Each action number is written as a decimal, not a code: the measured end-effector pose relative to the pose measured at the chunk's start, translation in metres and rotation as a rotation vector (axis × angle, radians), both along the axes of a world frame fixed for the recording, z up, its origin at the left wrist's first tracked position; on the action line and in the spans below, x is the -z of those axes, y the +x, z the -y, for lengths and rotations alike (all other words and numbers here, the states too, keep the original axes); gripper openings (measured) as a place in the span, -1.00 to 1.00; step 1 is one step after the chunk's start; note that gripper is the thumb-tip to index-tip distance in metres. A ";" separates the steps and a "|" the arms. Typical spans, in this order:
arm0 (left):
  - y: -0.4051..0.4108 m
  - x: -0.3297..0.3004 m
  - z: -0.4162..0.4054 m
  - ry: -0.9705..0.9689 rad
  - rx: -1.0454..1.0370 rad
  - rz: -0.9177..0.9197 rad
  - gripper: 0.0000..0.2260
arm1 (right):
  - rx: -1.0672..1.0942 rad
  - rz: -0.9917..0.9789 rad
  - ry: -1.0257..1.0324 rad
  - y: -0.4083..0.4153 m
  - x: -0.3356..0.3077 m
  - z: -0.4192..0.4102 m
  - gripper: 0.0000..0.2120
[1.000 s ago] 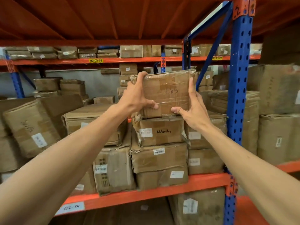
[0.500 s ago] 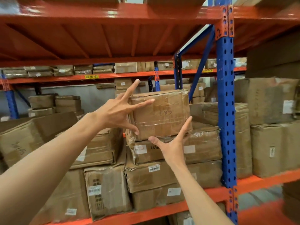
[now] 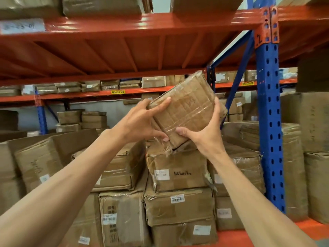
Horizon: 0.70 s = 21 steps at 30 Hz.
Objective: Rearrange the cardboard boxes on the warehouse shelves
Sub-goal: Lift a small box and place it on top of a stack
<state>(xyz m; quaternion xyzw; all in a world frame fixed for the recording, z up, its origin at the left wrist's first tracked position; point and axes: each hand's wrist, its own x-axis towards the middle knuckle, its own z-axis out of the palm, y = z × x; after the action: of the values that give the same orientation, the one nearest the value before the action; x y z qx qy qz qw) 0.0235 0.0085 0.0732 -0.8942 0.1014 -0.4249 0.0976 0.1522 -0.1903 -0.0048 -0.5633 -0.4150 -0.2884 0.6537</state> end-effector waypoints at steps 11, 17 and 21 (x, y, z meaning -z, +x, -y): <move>0.078 0.148 0.032 -0.916 0.219 0.322 0.03 | 0.209 0.396 -0.978 0.039 -0.090 0.001 0.36; 0.087 0.150 0.019 -0.747 0.086 0.223 -0.10 | 0.157 0.379 -0.905 0.070 -0.075 0.000 0.22; 0.067 0.117 -0.002 -0.531 0.013 0.122 0.08 | 0.083 0.225 -0.658 0.059 -0.017 0.000 -0.02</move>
<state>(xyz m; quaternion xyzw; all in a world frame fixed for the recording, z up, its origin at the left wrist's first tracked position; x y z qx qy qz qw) 0.0908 0.0103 -0.0434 -0.8605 -0.0139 -0.4904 -0.1372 0.2114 -0.1902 0.0127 -0.7247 -0.5320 -0.2260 0.3752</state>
